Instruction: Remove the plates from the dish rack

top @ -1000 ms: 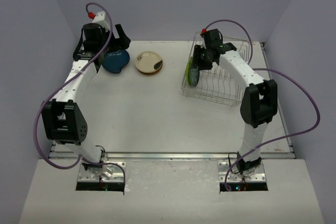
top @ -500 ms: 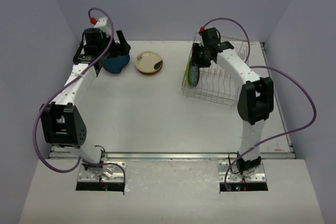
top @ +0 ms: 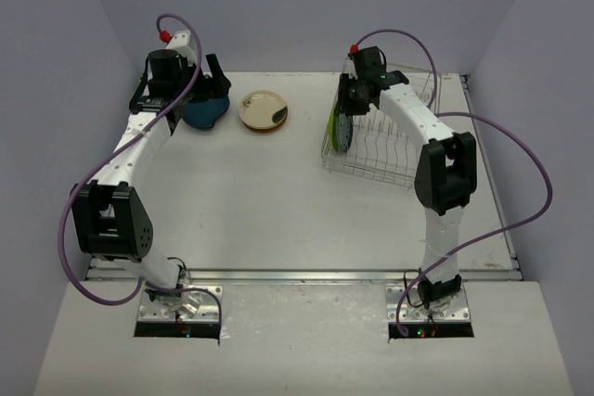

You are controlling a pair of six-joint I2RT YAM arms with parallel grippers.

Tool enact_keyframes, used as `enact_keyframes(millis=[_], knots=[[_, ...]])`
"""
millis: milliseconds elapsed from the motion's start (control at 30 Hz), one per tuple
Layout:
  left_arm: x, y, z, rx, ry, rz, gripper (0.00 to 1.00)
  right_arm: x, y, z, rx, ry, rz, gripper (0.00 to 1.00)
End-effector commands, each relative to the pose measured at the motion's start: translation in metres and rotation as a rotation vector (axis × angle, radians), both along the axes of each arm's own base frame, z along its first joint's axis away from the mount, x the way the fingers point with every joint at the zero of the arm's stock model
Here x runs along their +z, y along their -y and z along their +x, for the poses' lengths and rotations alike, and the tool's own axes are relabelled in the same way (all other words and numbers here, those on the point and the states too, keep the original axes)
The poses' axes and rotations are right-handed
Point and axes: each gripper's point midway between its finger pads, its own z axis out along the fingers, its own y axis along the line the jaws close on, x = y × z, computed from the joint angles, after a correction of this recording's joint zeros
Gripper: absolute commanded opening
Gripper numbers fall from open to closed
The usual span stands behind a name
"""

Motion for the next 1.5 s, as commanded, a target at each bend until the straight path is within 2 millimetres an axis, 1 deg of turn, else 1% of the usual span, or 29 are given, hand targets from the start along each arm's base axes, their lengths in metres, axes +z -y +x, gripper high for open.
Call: enact_keyframes(millis=[0, 67, 133, 233, 333, 400, 500, 567, 600, 633, 733, 767, 833, 900, 1000, 1067, 1133, 1200, 1233, 1267, 1300, 1367, 1400, 1467], knots=[[0.012, -0.002, 0.001, 0.005, 0.045, 0.003, 0.91, 0.012, -0.003, 0.02, -0.006, 0.059, 0.023, 0.33], [0.014, -0.001, 0.001, 0.001, 0.049, 0.0, 0.91, 0.011, -0.006, 0.019, -0.001, 0.052, 0.037, 0.27], [0.015, -0.001, 0.001, 0.001, 0.05, -0.001, 0.91, 0.01, -0.007, 0.016, 0.004, 0.043, 0.05, 0.26], [0.014, 0.0, 0.001, 0.0, 0.048, -0.006, 0.96, 0.008, -0.011, 0.005, 0.014, 0.01, 0.09, 0.22], [0.016, 0.001, 0.0, 0.002, 0.049, -0.017, 1.0, 0.015, -0.009, -0.002, 0.011, 0.002, 0.126, 0.14], [0.016, 0.002, 0.0, 0.002, 0.047, -0.027, 1.0, 0.022, -0.012, -0.007, 0.025, -0.004, 0.165, 0.08], [0.018, 0.005, 0.0, -0.007, 0.047, -0.044, 1.0, 0.044, -0.011, -0.012, 0.031, 0.014, 0.221, 0.07], [0.021, 0.007, 0.0, -0.017, 0.05, -0.051, 1.0, 0.053, -0.011, -0.016, 0.037, 0.012, 0.259, 0.06], [0.023, 0.007, 0.0, -0.018, 0.051, -0.055, 1.0, 0.059, -0.009, -0.016, 0.033, 0.015, 0.281, 0.04], [0.025, 0.008, 0.0, -0.019, 0.056, -0.06, 1.0, 0.071, -0.002, -0.017, 0.015, 0.021, 0.317, 0.02], [0.03, 0.009, -0.001, -0.021, 0.061, -0.069, 1.0, 0.085, 0.009, -0.019, -0.009, 0.011, 0.398, 0.0], [0.03, 0.01, -0.001, -0.026, 0.06, -0.074, 1.0, 0.091, 0.013, -0.02, -0.014, 0.003, 0.449, 0.0], [0.034, 0.012, -0.002, -0.033, 0.064, -0.081, 1.0, 0.11, 0.017, -0.021, 0.025, 0.009, 0.595, 0.0], [0.035, 0.014, -0.003, -0.038, 0.061, -0.092, 1.0, 0.122, 0.025, -0.022, 0.047, 0.014, 0.696, 0.0], [0.041, 0.016, -0.006, -0.048, 0.068, -0.106, 1.0, 0.145, 0.018, -0.035, 0.14, -0.006, 0.844, 0.0], [0.048, 0.018, -0.01, -0.06, 0.076, -0.112, 1.0, 0.164, 0.025, -0.042, 0.209, 0.004, 0.899, 0.0], [0.057, 0.021, -0.017, -0.083, 0.091, -0.115, 1.0, 0.189, 0.019, -0.051, 0.335, 0.043, 0.913, 0.0], [0.063, 0.024, -0.023, -0.105, 0.098, -0.116, 1.0, 0.21, 0.01, -0.07, 0.465, 0.061, 0.913, 0.0], [0.066, 0.026, -0.026, -0.115, 0.102, -0.117, 1.0, 0.217, 0.008, -0.077, 0.504, 0.069, 0.902, 0.0], [0.07, 0.028, -0.031, -0.129, 0.108, -0.116, 1.0, 0.23, 0.008, -0.082, 0.576, 0.142, 0.853, 0.0], [0.073, 0.028, -0.035, -0.137, 0.111, -0.114, 1.0, 0.238, 0.008, -0.091, 0.624, 0.156, 0.833, 0.0], [0.078, 0.031, -0.044, -0.16, 0.117, -0.107, 1.0, 0.255, -0.006, -0.107, 0.762, 0.253, 0.753, 0.0], [0.081, 0.032, -0.049, -0.167, 0.119, -0.101, 1.0, 0.26, -0.009, -0.115, 0.812, 0.29, 0.711, 0.0], [0.085, 0.035, -0.06, -0.202, 0.122, -0.092, 1.0, 0.26, -0.018, -0.136, 0.92, 0.372, 0.576, 0.0]])
